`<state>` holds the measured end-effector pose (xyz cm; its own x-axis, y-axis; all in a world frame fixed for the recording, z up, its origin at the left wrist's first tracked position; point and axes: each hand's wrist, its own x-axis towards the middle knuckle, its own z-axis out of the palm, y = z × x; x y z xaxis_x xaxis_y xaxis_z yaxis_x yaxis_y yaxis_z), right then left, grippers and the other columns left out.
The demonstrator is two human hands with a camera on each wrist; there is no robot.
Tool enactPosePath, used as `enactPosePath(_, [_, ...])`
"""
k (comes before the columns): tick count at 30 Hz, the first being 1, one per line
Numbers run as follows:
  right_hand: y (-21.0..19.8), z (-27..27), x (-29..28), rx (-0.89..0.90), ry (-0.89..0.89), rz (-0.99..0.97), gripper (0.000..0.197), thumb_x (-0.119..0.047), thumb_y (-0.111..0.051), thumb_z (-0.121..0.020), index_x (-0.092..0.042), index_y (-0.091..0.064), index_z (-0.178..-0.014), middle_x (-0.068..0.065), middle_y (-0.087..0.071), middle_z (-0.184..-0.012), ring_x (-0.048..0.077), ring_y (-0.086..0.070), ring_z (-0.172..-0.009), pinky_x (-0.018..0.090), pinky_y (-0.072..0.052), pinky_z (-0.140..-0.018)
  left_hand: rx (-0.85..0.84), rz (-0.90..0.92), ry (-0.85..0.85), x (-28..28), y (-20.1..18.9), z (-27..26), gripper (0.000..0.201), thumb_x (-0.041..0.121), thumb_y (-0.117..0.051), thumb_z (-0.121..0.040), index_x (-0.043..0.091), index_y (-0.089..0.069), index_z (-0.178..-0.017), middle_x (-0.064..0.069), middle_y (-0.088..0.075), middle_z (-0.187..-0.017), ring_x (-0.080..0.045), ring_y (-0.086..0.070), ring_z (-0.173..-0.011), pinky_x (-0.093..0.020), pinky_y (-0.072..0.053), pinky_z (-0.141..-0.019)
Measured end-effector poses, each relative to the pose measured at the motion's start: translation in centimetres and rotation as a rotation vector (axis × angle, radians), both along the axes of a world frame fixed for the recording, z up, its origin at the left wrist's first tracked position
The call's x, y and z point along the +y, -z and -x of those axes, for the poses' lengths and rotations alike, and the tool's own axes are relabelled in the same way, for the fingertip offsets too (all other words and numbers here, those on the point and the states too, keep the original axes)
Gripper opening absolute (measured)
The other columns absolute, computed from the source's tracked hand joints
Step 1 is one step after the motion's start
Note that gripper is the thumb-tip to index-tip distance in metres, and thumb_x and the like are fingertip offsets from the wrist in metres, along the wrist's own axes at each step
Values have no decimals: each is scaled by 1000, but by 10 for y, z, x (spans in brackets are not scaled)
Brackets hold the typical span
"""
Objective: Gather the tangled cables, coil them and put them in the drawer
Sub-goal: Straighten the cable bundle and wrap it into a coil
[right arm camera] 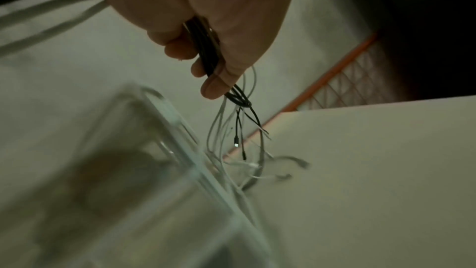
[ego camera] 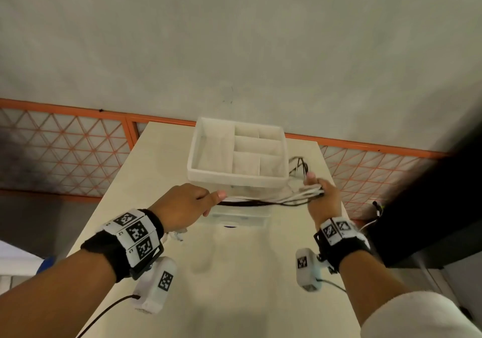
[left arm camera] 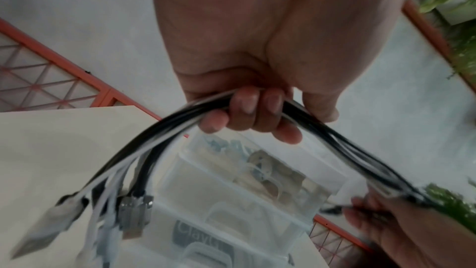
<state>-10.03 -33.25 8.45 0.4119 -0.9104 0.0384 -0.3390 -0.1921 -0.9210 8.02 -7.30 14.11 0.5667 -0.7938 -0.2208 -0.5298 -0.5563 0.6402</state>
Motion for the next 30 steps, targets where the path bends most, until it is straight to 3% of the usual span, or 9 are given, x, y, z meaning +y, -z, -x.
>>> enactPosePath(4, [64, 43, 28, 540, -183, 19, 21, -9, -63, -93, -9, -72, -112, 14, -72, -116, 31, -65, -112, 27, -45, -92, 12, -81, 50, 6, 18, 3, 59, 71, -46, -86, 19, -60, -62, 5, -44, -46, -11, -43, -40, -25, -41, -51])
enactPosePath(7, [81, 64, 42, 824, -395, 63, 15, -28, -76, -85, -19, -68, -94, 5, -70, -102, 29, -69, -100, 27, -48, -81, -27, -144, 103, 8, 25, 11, 55, 65, -46, -89, 19, -60, -64, 7, -46, -48, -10, -45, -46, -24, -37, -54])
enactPosePath(11, [55, 65, 50, 909, -531, 61, 75, -48, -88, -64, -36, -58, -132, -11, -54, -133, 13, -55, -122, 32, -46, -103, -59, -145, 86, 4, 27, 16, 55, 63, -46, -91, 19, -60, -62, 6, -49, -51, -10, -48, -51, -24, -33, -55])
enactPosePath(14, [10, 51, 61, 1039, -644, 207, 95, -66, -82, -58, -47, -42, -142, -14, -40, -142, 12, -47, -131, 39, -43, -107, -69, -122, 47, 0, 22, 19, 57, 64, -44, -91, 19, -60, -60, 5, -52, -53, -11, -51, -55, -25, -34, -56])
enactPosePath(19, [-40, 6, 111, 822, -735, 480, 91, -78, -73, -57, -51, -42, -138, -13, -44, -139, 14, -39, -130, 42, -31, -111, -37, 4, 59, -11, 3, 32, 57, 64, -47, -90, 18, -64, -60, 5, -52, -54, -11, -50, -54, -25, -33, -56])
enactPosePath(22, [-44, -17, 132, 380, -741, 328, 35, -40, -75, -81, -34, -63, -114, -9, -70, -102, 14, -64, -94, 39, -52, -87, 299, 186, 21, -9, -5, 36, 49, 53, -60, -89, 9, -69, -69, 5, -44, -53, -13, -40, -52, -23, -32, -53])
enactPosePath(25, [-51, -26, 132, 215, -627, 289, 7, -16, -68, -90, -18, -74, -94, -9, -71, -79, 5, -62, -72, 21, -46, -68, 549, 313, 43, 4, -5, 29, 38, 37, -70, -87, -1, -67, -89, 0, -49, -56, -14, -44, -55, -23, -37, -55])
enactPosePath(27, [-57, -25, 127, 145, -525, 282, 13, -19, -68, -92, -18, -71, -79, -16, -61, -62, -1, -54, -59, 13, -38, -59, 507, 320, 31, 16, 4, 25, 30, 34, -69, -89, 4, -66, -92, -5, -61, -63, -18, -55, -62, -24, -41, -59])
enactPosePath(30, [-62, -20, 116, 92, -443, 197, 20, -22, -68, -93, -17, -68, -73, -11, -54, -55, 3, -46, -51, 17, -36, -55, 342, 260, -38, 29, 18, 22, 29, 40, -55, -96, 12, -61, -88, -4, -65, -69, -17, -57, -58, -24, -46, -53])
